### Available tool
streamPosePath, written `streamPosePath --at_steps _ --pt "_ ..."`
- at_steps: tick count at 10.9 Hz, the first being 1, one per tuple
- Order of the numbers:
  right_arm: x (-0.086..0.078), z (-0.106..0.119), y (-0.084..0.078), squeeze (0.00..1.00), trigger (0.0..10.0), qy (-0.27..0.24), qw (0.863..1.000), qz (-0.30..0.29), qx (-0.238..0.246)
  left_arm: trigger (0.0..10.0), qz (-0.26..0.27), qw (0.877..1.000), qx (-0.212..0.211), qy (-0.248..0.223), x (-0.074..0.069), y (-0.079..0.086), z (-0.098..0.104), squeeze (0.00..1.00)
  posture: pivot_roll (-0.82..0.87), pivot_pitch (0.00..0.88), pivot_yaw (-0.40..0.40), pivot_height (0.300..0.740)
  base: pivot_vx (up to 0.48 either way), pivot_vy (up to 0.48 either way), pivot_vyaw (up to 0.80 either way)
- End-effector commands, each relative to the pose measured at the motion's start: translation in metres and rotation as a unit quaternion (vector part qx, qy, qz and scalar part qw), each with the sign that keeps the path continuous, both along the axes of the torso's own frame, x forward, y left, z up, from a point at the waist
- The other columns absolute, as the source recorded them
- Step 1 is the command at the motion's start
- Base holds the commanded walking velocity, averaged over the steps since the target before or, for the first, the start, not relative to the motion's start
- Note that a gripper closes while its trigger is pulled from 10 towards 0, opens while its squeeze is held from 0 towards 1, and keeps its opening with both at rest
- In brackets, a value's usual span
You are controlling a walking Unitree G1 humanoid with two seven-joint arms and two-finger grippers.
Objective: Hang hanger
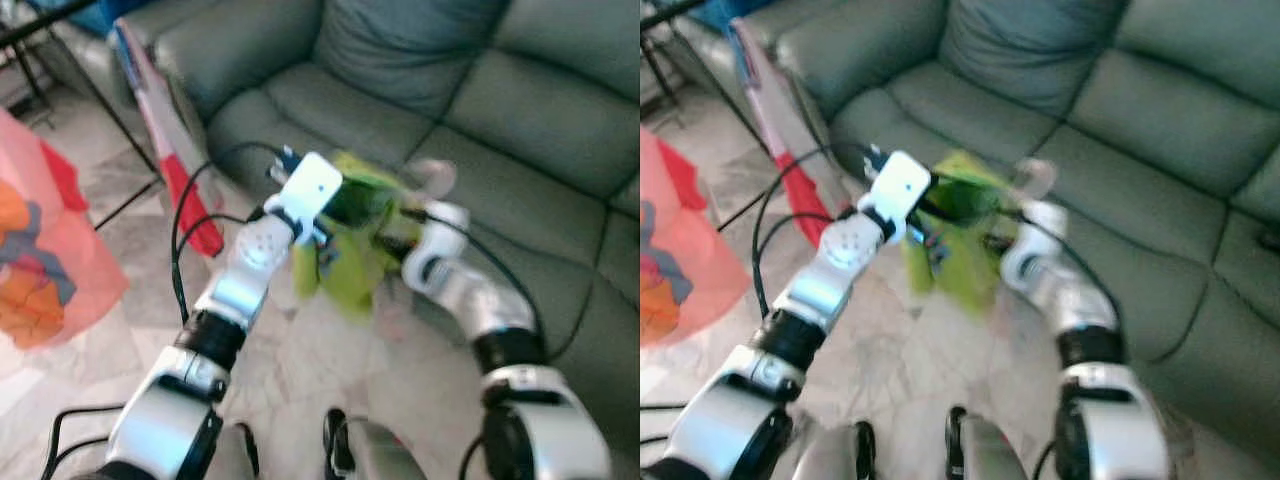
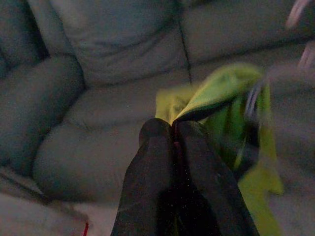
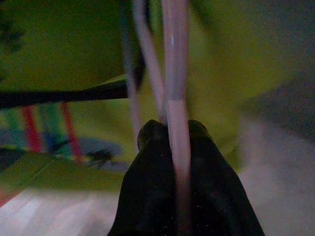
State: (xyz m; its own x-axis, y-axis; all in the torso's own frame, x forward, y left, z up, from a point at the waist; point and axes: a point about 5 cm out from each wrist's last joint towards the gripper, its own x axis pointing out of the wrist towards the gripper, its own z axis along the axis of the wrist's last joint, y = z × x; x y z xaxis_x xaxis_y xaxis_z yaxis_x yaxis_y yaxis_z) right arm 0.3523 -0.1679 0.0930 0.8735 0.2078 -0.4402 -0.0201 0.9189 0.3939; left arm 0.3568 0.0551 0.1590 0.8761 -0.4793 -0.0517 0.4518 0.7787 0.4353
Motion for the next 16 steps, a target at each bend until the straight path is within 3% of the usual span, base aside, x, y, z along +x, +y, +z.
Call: streamPosePath --at_steps 1,2,3,4,5,6,7,8,9,10,11,12,13,14,16 --pt "-0.001 0.010 -0.036 0.00 10.0 -0.012 0.996 -0.082 -0.022 10.0 0.019 1.000 0.012 -0.012 0.001 0.008 0.001 0.00 -0.13 0.183 -0.042 0.740 0.000 0.000 0.00" --pt "-0.002 0.017 -0.033 0.00 10.0 -0.018 0.998 -0.056 -0.023 10.0 0.023 0.999 0.026 -0.014 0.001 0.010 -0.003 0.00 -0.13 0.182 -0.041 0.740 0.000 0.000 0.00" --pt "-0.002 0.021 -0.010 0.00 10.0 -0.022 1.000 0.011 -0.008 10.0 0.025 0.999 0.034 -0.014 0.000 0.013 -0.006 0.00 -0.13 0.182 -0.041 0.740 0.000 0.000 0.00" --pt "-0.004 0.021 0.002 0.00 10.0 -0.017 0.999 0.039 0.018 10.0 0.025 0.999 0.034 -0.014 0.000 0.012 -0.006 0.00 -0.13 0.178 -0.043 0.740 0.000 0.000 0.00" --pt "-0.004 0.017 -0.001 0.00 10.0 -0.005 1.000 0.005 0.026 10.0 0.026 0.999 0.037 -0.016 0.000 0.013 -0.005 0.00 -0.12 0.177 -0.042 0.740 0.000 0.000 0.00" --pt "0.001 0.017 -0.031 0.00 10.0 -0.013 0.994 -0.105 -0.032 10.0 0.025 0.999 0.033 -0.019 0.000 0.013 -0.005 0.00 -0.12 0.176 -0.042 0.740 0.000 0.000 0.00" --pt "0.010 0.028 -0.045 0.00 10.0 -0.044 0.984 -0.153 -0.080 10.0 0.023 0.999 0.030 -0.021 0.000 0.012 -0.005 0.00 -0.13 0.176 -0.041 0.740 0.000 0.000 0.00" --pt "0.017 0.042 0.029 0.00 10.0 -0.071 0.997 0.035 0.004 10.0 0.016 0.999 0.026 -0.023 -0.002 0.006 -0.004 0.00 -0.12 0.170 -0.045 0.740 0.000 0.000 0.00" --pt "0.001 0.034 0.062 0.00 10.0 -0.043 0.987 0.149 0.050 10.0 0.014 0.999 0.021 -0.027 -0.003 0.003 -0.001 0.00 -0.11 0.167 -0.051 0.740 0.000 0.000 0.00" --pt "-0.012 0.022 0.064 0.00 10.0 -0.027 0.981 0.185 0.047 10.0 0.015 0.999 0.020 -0.027 -0.004 0.004 -0.002 0.00 -0.11 0.168 -0.053 0.740 0.000 0.000 0.00" --pt "-0.016 0.006 0.042 0.00 10.0 -0.002 0.988 0.150 0.038 10.0 0.017 0.999 0.020 -0.023 -0.004 0.006 -0.005 0.00 -0.11 0.169 -0.052 0.740 0.000 0.000 0.00" --pt "-0.014 -0.002 0.010 0.00 10.0 0.013 0.997 0.077 0.002 10.0 0.016 0.999 0.019 -0.022 -0.004 0.005 -0.006 0.00 -0.12 0.170 -0.051 0.740 0.000 0.000 0.00" --pt "-0.012 -0.003 -0.032 0.00 10.0 0.025 0.997 -0.062 -0.039 10.0 0.015 0.999 0.018 -0.023 -0.004 0.002 -0.005 0.00 -0.13 0.171 -0.050 0.740 0.000 0.000 0.00" --pt "-0.010 0.001 -0.051 0.00 10.0 0.028 0.990 -0.134 -0.037 10.0 0.026 0.999 0.009 -0.032 -0.002 0.002 0.000 0.00 -0.13 0.173 -0.047 0.740 0.000 0.000 0.00" --pt "-0.004 0.004 -0.046 0.00 10.0 0.022 0.989 -0.147 -0.012 10.0 0.019 0.999 0.007 -0.031 -0.003 0.002 0.001 0.00 -0.13 0.173 -0.047 0.740 0.000 0.000 0.00"
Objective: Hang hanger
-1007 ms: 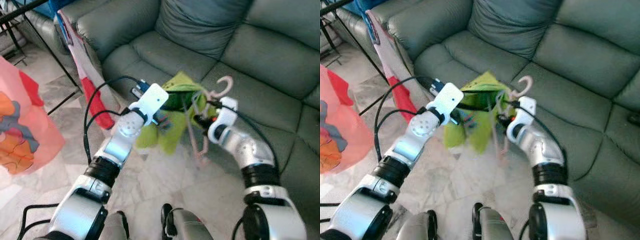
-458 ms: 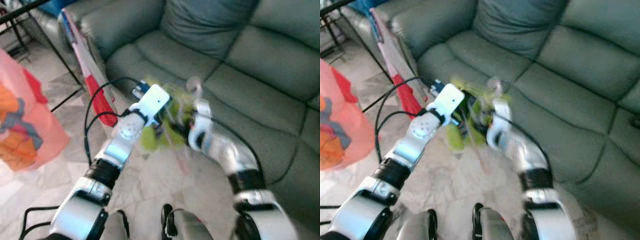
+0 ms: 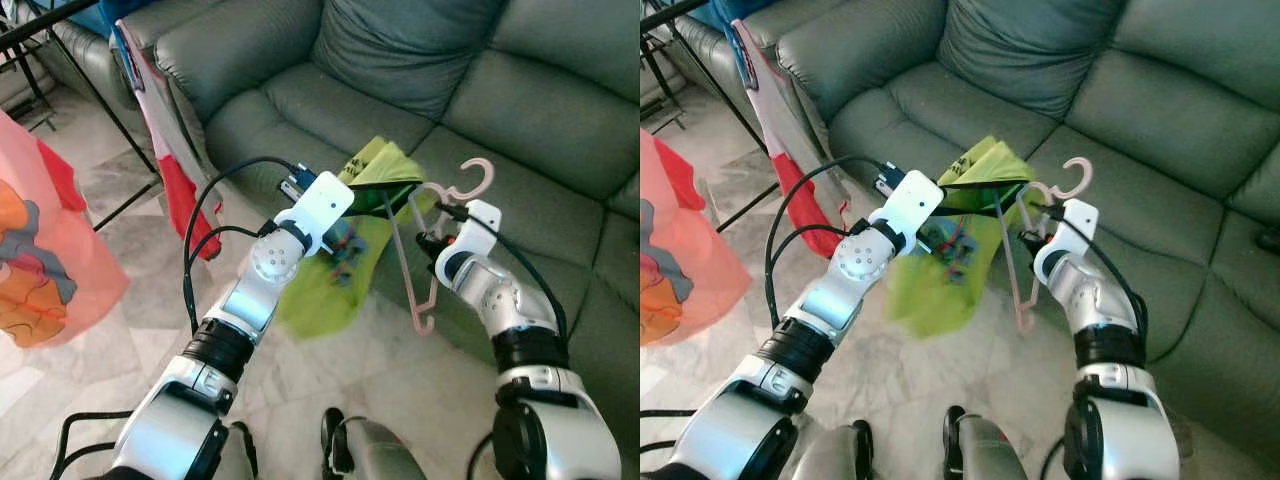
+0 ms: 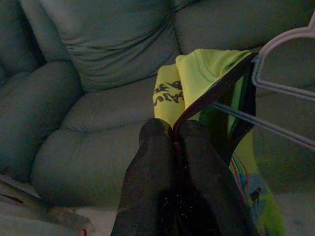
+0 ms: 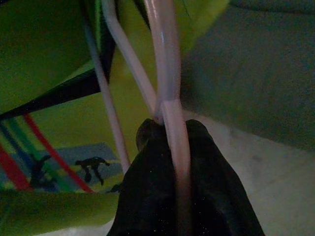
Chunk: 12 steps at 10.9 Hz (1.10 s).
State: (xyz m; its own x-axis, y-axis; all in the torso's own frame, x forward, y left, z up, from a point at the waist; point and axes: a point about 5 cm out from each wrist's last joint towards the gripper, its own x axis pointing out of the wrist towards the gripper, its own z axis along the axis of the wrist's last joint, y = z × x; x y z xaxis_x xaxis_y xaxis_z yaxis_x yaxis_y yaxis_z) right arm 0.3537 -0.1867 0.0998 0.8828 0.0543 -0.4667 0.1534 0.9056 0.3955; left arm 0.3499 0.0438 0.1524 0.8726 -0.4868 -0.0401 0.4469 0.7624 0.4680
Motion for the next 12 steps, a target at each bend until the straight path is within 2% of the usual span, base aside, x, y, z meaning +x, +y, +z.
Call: streamPosePath --at_steps 1,2,3,4,5,6,7,8,9,10,11,12 --pt "-0.003 0.000 -0.027 0.00 10.0 0.004 0.996 -0.085 0.005 10.0 0.031 0.999 0.005 -0.011 0.004 0.019 0.003 0.00 -0.12 0.178 -0.039 0.740 0.000 0.000 0.00" --pt "0.000 0.005 -0.013 0.00 10.0 -0.009 0.998 -0.044 0.036 10.0 0.030 1.000 0.006 -0.005 0.004 0.020 0.001 0.00 -0.12 0.178 -0.039 0.740 0.000 0.000 0.00" --pt "-0.008 0.004 0.022 0.00 10.0 0.000 0.993 0.058 0.098 10.0 0.021 1.000 -0.001 -0.003 0.001 0.015 0.001 0.00 -0.12 0.178 -0.040 0.740 0.000 0.000 0.00" --pt "-0.016 -0.017 0.009 0.00 10.0 0.039 0.996 0.008 0.082 10.0 0.024 1.000 -0.008 0.000 0.001 0.011 0.001 0.00 -0.12 0.178 -0.047 0.740 0.000 0.000 0.00" --pt "-0.016 -0.021 -0.016 0.00 10.0 0.046 0.996 -0.074 0.031 10.0 0.035 0.999 -0.016 0.002 0.002 0.011 0.002 0.00 -0.12 0.178 -0.047 0.740 0.000 0.000 0.00" --pt "-0.010 -0.005 -0.049 0.00 10.0 0.009 0.983 -0.178 -0.040 10.0 0.068 0.997 -0.038 0.001 0.008 0.016 0.007 0.00 -0.12 0.193 -0.052 0.740 0.000 0.000 0.00" --pt "0.009 0.047 -0.064 0.00 10.0 -0.094 0.960 -0.214 -0.154 10.0 0.161 0.983 -0.085 0.008 0.021 0.036 0.015 0.00 -0.11 0.205 -0.053 0.740 0.000 0.000 0.00" --pt "0.024 0.078 -0.045 0.00 10.0 -0.168 0.948 -0.172 -0.209 10.0 0.196 0.974 -0.105 0.033 0.026 0.046 0.011 0.00 -0.11 0.206 -0.048 0.740 0.000 0.000 0.00" --pt "0.040 0.093 0.022 0.00 10.0 -0.230 0.956 -0.009 -0.179 10.0 0.229 0.962 -0.128 0.082 0.026 0.050 0.000 0.00 -0.10 0.197 -0.042 0.740 0.000 0.000 0.00" --pt "0.029 0.054 0.075 0.00 10.0 -0.151 0.970 0.159 -0.101 10.0 0.261 0.937 -0.183 0.143 0.023 0.049 -0.010 0.00 -0.10 0.194 -0.044 0.740 0.000 0.000 0.00" --pt "0.013 0.020 0.078 0.00 10.0 -0.088 0.974 0.189 -0.088 10.0 0.236 0.945 -0.171 0.149 0.022 0.042 -0.013 0.00 -0.09 0.198 -0.048 0.740 0.000 0.000 0.00" --pt "0.003 0.002 0.065 0.00 10.0 -0.046 0.978 0.191 -0.062 10.0 0.231 0.946 -0.170 0.151 0.021 0.039 -0.013 0.00 -0.10 0.200 -0.048 0.740 0.000 0.000 0.00"
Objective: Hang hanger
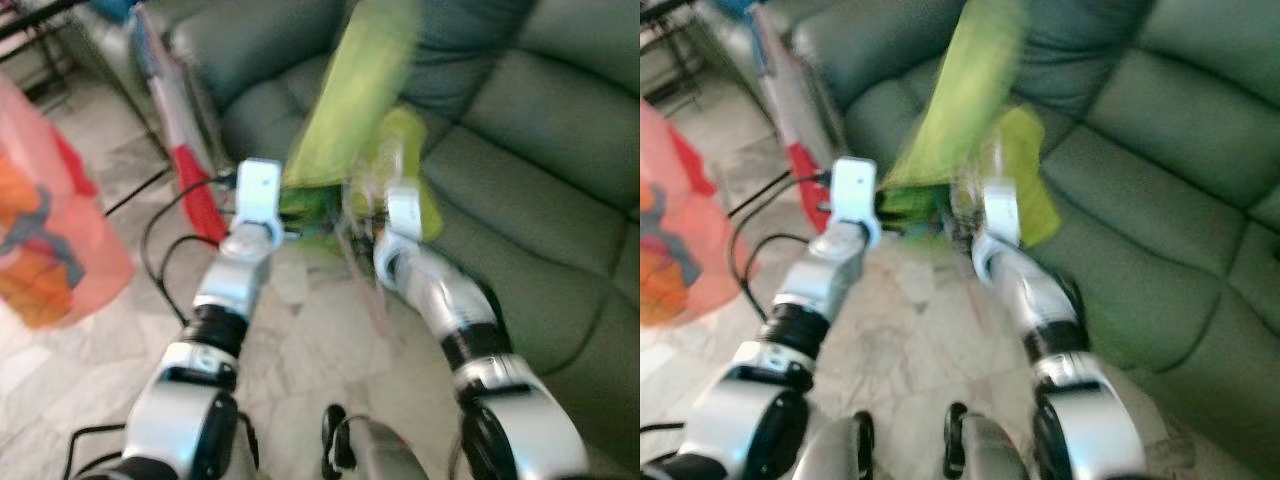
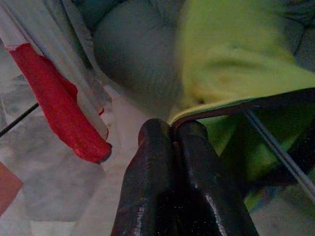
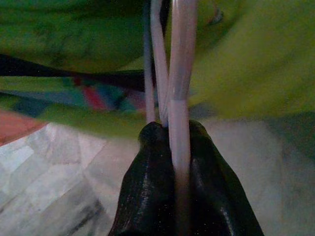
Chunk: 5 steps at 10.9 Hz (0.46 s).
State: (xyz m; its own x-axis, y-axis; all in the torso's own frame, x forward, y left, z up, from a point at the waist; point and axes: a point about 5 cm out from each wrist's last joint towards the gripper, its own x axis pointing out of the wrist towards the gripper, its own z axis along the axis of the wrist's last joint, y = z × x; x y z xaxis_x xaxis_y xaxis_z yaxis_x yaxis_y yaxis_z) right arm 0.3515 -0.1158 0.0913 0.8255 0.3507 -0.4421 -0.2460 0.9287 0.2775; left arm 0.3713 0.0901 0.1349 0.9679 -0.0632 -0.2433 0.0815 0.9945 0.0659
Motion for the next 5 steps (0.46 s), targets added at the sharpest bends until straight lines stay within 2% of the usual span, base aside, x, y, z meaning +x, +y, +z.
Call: streamPosePath --at_steps 1,2,3,4,5 --pt "0.004 0.005 -0.029 0.00 10.0 -0.008 0.999 -0.046 -0.004 10.0 -0.017 1.000 0.000 -0.004 0.000 -0.009 0.004 0.00 -0.11 0.200 -0.052 0.740 0.000 0.000 0.00" --pt "0.004 0.001 -0.056 0.00 10.0 0.016 0.993 -0.117 -0.004 10.0 -0.015 1.000 -0.004 -0.001 0.000 -0.009 0.005 0.00 -0.12 0.197 -0.054 0.740 0.000 0.000 0.00" --pt "0.003 -0.001 -0.080 0.00 10.0 0.025 0.979 -0.202 -0.008 10.0 -0.013 1.000 -0.008 -0.005 0.001 -0.012 0.009 0.00 -0.12 0.195 -0.052 0.740 0.000 0.000 0.00" --pt "0.003 -0.001 -0.088 0.00 10.0 0.028 0.966 -0.255 0.014 10.0 -0.018 1.000 -0.005 -0.011 0.001 -0.015 0.012 0.00 -0.12 0.196 -0.049 0.740 0.000 0.000 0.00" --pt "0.006 0.003 -0.074 0.00 10.0 0.012 0.973 -0.227 0.032 10.0 -0.026 0.999 0.007 -0.018 0.001 -0.015 0.013 0.00 -0.12 0.198 -0.043 0.740 0.000 0.000 0.00"
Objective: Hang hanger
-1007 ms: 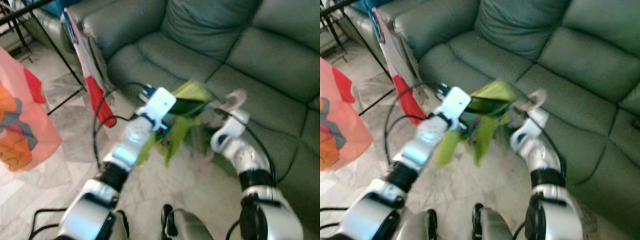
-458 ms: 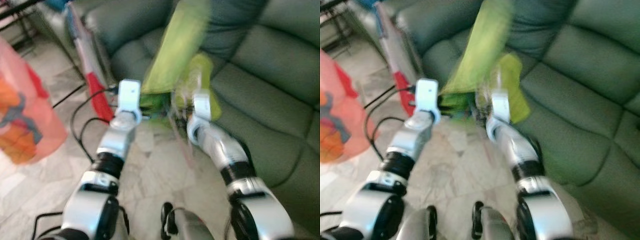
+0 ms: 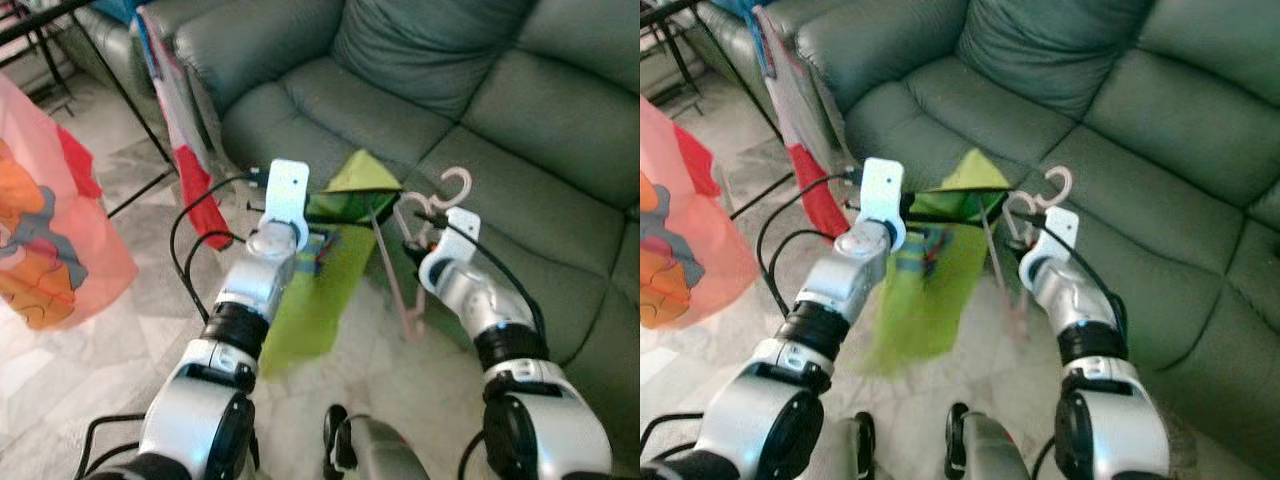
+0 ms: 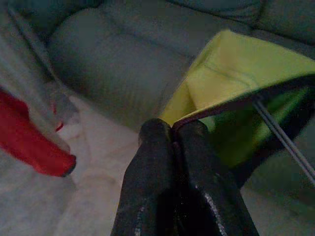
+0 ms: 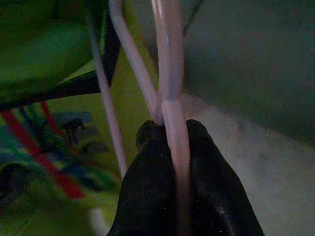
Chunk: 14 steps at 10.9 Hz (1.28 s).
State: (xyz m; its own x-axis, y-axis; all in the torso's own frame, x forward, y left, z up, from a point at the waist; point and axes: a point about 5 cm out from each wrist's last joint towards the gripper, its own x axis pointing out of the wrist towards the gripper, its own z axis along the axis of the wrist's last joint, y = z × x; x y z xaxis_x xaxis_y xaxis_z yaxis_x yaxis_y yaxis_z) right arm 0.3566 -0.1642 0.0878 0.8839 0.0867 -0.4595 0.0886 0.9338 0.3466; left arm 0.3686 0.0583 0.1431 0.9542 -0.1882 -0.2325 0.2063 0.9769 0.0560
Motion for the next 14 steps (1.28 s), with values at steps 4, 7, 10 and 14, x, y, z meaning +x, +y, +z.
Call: streamPosePath --at_steps 4,7,10,14 --pt "0.023 0.042 -0.041 0.00 10.0 -0.105 0.986 -0.129 -0.024 10.0 -0.281 0.944 -0.011 -0.171 -0.034 -0.036 0.044 0.00 -0.11 0.194 -0.041 0.740 0.000 0.000 0.00" --pt "0.029 0.038 -0.018 0.00 10.0 -0.084 0.993 -0.075 -0.020 10.0 -0.323 0.905 0.043 -0.274 -0.048 -0.043 0.060 0.00 -0.11 0.192 -0.045 0.740 0.000 0.000 0.00" --pt "0.025 0.024 0.011 0.00 10.0 -0.043 0.998 0.048 -0.012 10.0 -0.340 0.882 0.066 -0.320 -0.054 -0.046 0.068 0.00 -0.10 0.191 -0.046 0.740 0.000 0.000 0.00" --pt "0.017 0.030 0.045 0.00 10.0 -0.058 0.966 0.248 -0.035 10.0 -0.313 0.883 0.096 -0.335 -0.049 -0.043 0.063 0.00 -0.11 0.183 -0.045 0.740 0.000 0.000 0.00"
